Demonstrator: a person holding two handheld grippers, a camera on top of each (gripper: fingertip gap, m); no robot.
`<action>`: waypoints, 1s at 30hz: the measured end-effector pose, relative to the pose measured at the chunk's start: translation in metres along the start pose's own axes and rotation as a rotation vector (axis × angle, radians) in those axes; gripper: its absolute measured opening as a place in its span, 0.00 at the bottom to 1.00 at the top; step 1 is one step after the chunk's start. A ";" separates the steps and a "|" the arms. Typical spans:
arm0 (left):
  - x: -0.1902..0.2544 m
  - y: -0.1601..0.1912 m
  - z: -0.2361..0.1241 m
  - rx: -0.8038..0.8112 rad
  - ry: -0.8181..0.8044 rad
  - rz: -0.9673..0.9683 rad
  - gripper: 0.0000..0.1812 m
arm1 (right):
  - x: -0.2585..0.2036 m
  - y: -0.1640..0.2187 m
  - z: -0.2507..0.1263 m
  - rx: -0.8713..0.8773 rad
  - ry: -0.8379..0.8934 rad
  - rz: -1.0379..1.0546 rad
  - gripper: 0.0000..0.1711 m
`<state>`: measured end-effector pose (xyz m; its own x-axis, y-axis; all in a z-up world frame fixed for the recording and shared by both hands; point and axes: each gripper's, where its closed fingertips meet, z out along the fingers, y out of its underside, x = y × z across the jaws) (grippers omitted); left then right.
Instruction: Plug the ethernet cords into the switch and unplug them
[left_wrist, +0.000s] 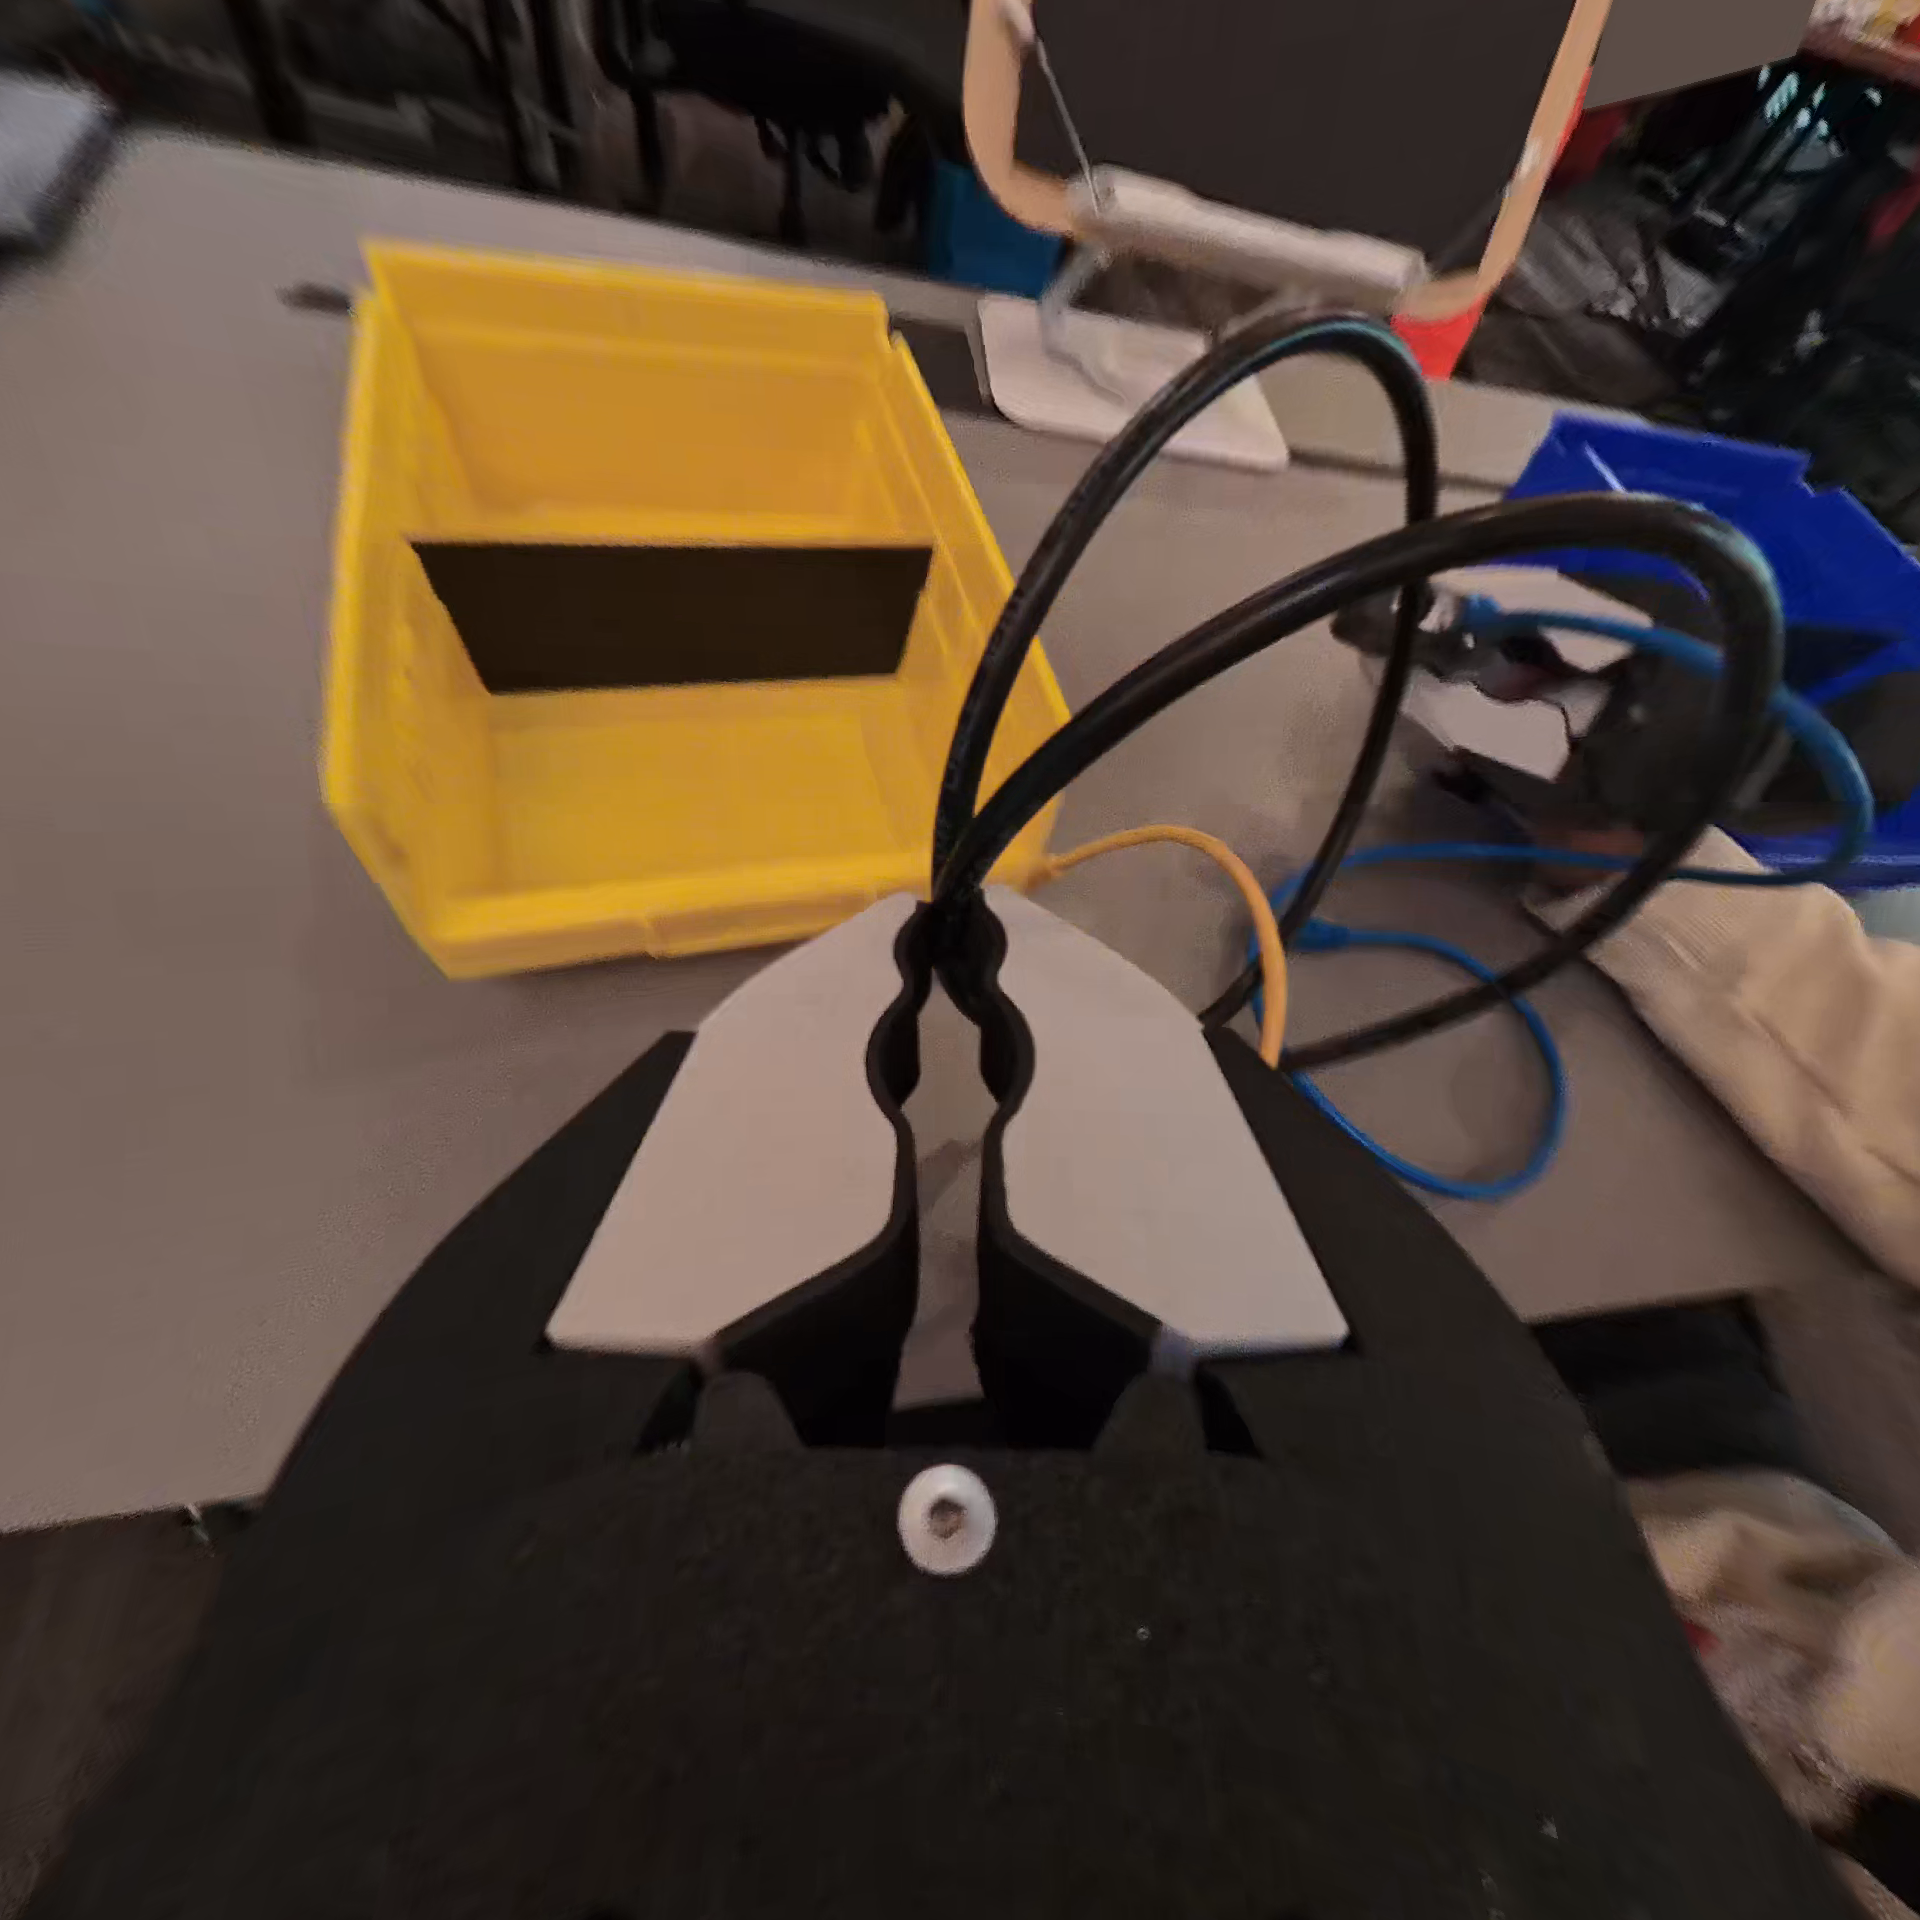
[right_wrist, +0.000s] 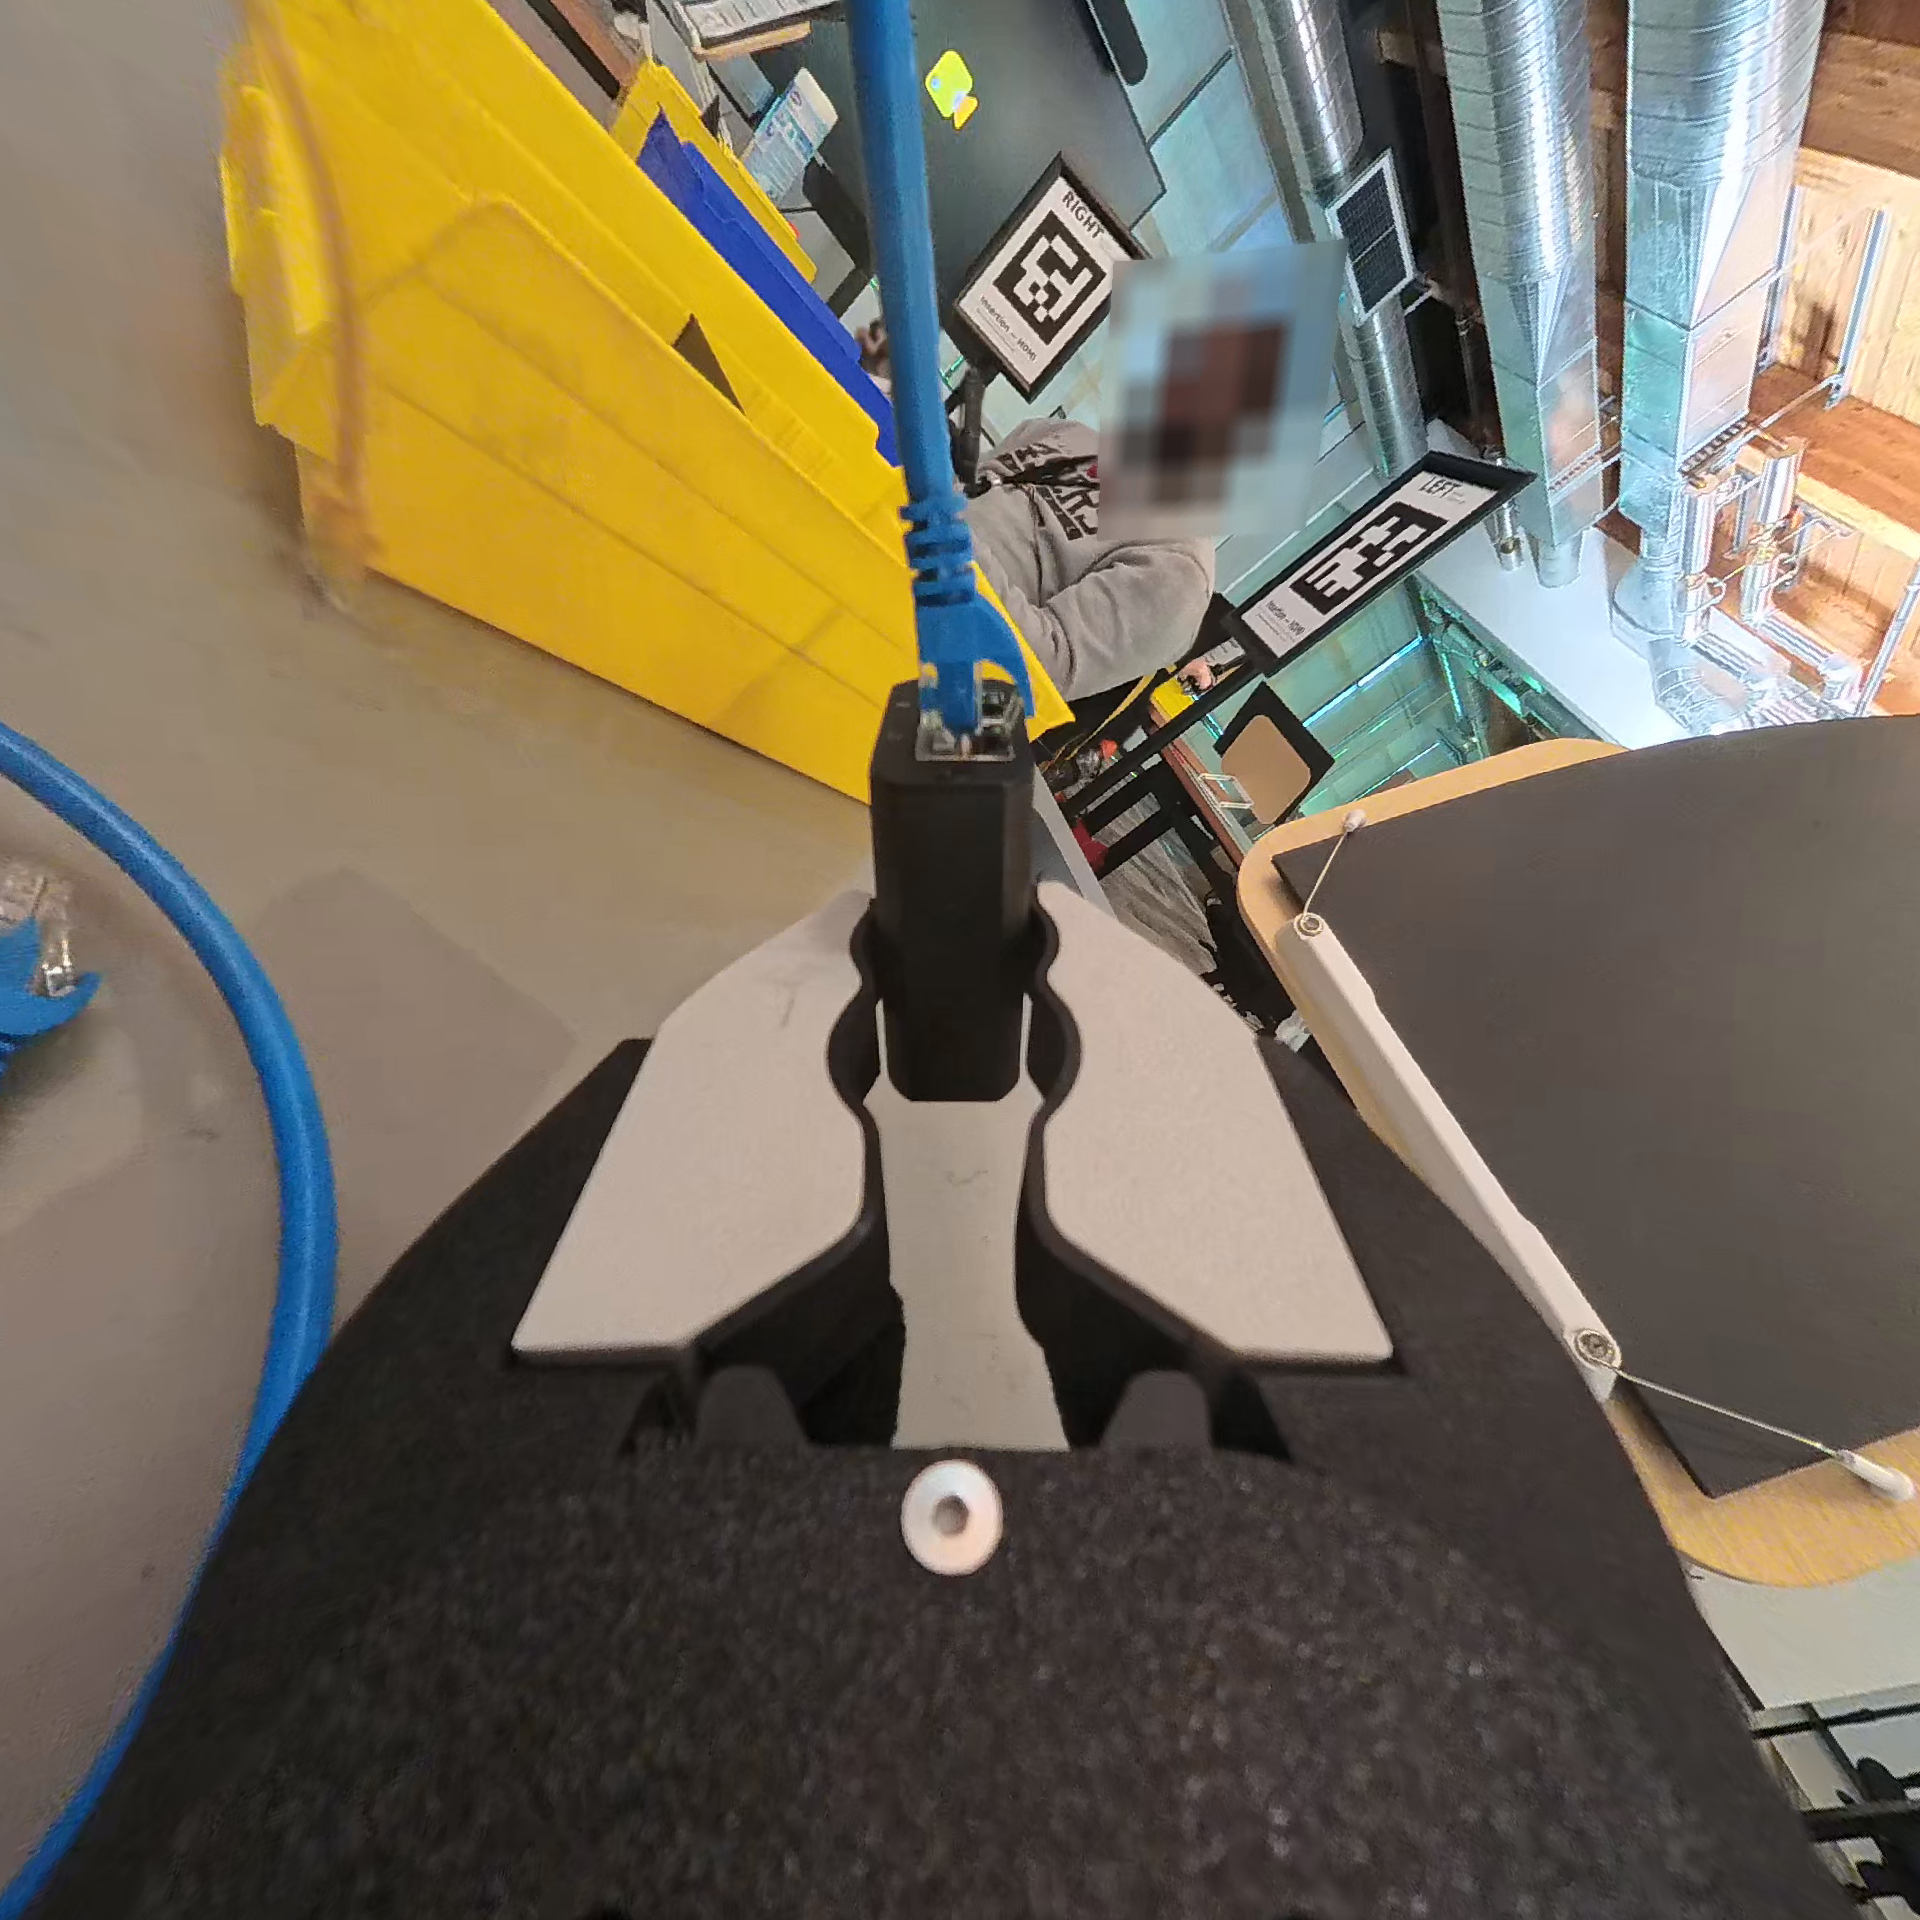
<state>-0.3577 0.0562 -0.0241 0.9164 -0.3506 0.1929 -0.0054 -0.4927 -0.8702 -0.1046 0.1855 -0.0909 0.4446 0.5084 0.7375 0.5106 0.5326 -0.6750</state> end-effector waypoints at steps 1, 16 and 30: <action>0.005 0.013 0.003 -0.049 0.024 -0.026 0.03 | 0.000 0.000 0.000 0.000 0.000 0.000 0.14; 0.105 0.068 0.149 -0.459 0.241 0.181 0.03 | 0.013 0.001 -0.007 0.004 0.057 0.034 0.14; 0.081 0.016 0.267 -0.848 0.008 0.678 0.03 | 0.027 -0.001 -0.025 -0.004 0.148 0.003 0.14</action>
<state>-0.1766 0.2330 -0.1437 0.6159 -0.7610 -0.2041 -0.7871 -0.5832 -0.2009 -0.0751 0.1821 -0.0696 0.5496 0.4046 0.7309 0.5118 0.5285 -0.6773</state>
